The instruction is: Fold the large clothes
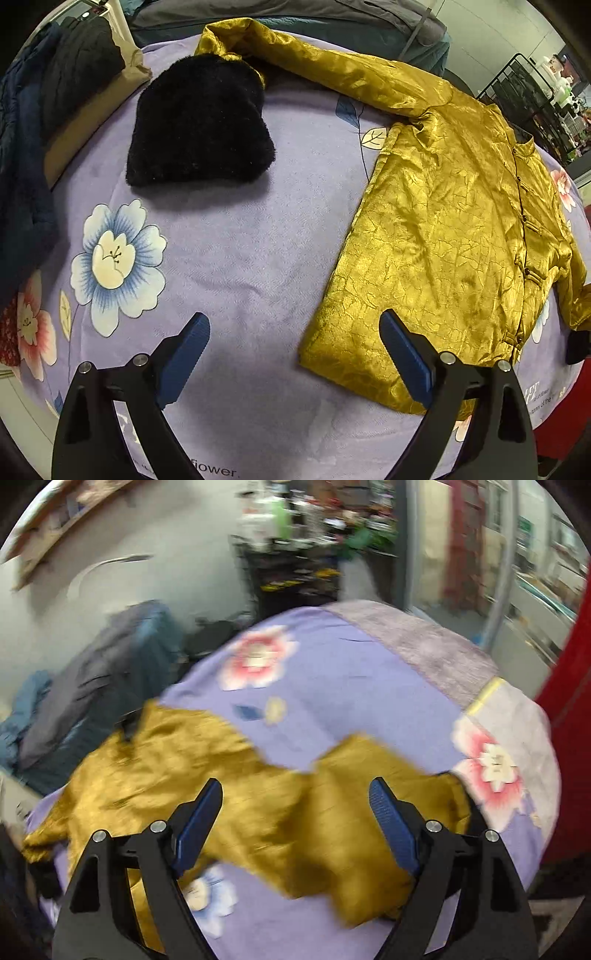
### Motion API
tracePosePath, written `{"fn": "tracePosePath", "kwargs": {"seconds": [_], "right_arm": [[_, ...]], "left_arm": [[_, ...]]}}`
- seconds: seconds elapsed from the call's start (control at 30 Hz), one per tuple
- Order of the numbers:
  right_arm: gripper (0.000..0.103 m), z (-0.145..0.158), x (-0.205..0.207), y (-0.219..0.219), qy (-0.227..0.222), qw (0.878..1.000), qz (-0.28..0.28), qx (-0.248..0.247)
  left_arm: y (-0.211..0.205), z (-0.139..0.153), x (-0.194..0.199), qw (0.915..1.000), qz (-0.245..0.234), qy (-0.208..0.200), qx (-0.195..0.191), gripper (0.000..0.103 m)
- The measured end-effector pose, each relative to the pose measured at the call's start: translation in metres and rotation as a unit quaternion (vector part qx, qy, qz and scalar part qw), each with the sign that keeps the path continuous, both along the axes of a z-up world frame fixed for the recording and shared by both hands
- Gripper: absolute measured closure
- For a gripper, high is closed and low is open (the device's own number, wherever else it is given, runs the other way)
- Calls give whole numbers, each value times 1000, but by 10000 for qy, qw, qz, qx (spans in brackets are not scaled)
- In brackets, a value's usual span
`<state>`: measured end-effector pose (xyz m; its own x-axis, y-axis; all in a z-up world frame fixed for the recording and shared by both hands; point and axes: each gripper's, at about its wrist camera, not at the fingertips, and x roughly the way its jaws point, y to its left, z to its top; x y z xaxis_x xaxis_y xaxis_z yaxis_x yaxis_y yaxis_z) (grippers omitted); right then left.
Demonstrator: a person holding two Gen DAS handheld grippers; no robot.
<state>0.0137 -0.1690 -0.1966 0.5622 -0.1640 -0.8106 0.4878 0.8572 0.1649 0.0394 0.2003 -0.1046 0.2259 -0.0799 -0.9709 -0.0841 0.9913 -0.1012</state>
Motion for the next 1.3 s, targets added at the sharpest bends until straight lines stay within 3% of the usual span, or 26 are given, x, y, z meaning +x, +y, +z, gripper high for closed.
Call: {"fn": "tracePosePath", "kwargs": {"seconds": [0.07, 0.2, 0.37, 0.43, 0.47, 0.5, 0.57, 0.67, 0.73, 0.83, 0.93, 1.03, 1.13, 1.3], "right_arm": [[22, 1, -1, 34, 119, 9961, 878, 29], [22, -54, -12, 103, 844, 9791, 1778, 507], [22, -126, -38, 154, 1567, 9669, 1655, 1146], [22, -121, -58, 154, 1642, 9647, 1553, 1355], [22, -124, -62, 159, 1646, 9644, 1506, 1419], [22, -122, -66, 162, 1647, 9649, 1484, 1407], [22, -117, -71, 165, 1525, 9708, 1338, 1280], [22, -113, -75, 157, 1448, 9734, 1197, 1313], [22, -115, -72, 153, 1481, 9733, 1118, 1352], [22, -117, -65, 140, 1443, 9746, 958, 1419], [22, -120, -49, 141, 1405, 9744, 1105, 1362], [22, -130, -25, 157, 1380, 9720, 1333, 1353], [22, -137, -3, 166, 1053, 9749, 1153, 1585], [22, -155, 50, 182, 929, 9708, 917, 2012]], "left_arm": [[0, -7, 2, 9999, -106, 76, -75, 12], [-6, -28, 5, 9988, -267, 350, -192, 12], [-26, -60, 8, 9954, -614, 671, -288, 13], [-38, -68, 9, 9938, -787, 722, -300, 18], [-46, -66, 10, 9933, -917, 661, -250, 36], [-55, -62, 11, 9915, -1102, 617, -296, 65], [-79, -46, 13, 9855, -1463, 604, -613, 90], [-120, 3, 15, 9734, -2159, 52, -768, 93], [-141, 58, 25, 9652, -2348, -557, -1010, 93], [-153, 145, 59, 9545, -2165, -1620, -1255, 93], [-144, 196, 109, 9511, -1734, -2071, -1500, 93], [-136, 206, 151, 9609, -1402, -2168, -1004, 93], [-117, 193, 183, 9713, -965, -1833, -1170, 93], [-104, 168, 202, 9814, -724, -1479, -982, 93]]}}
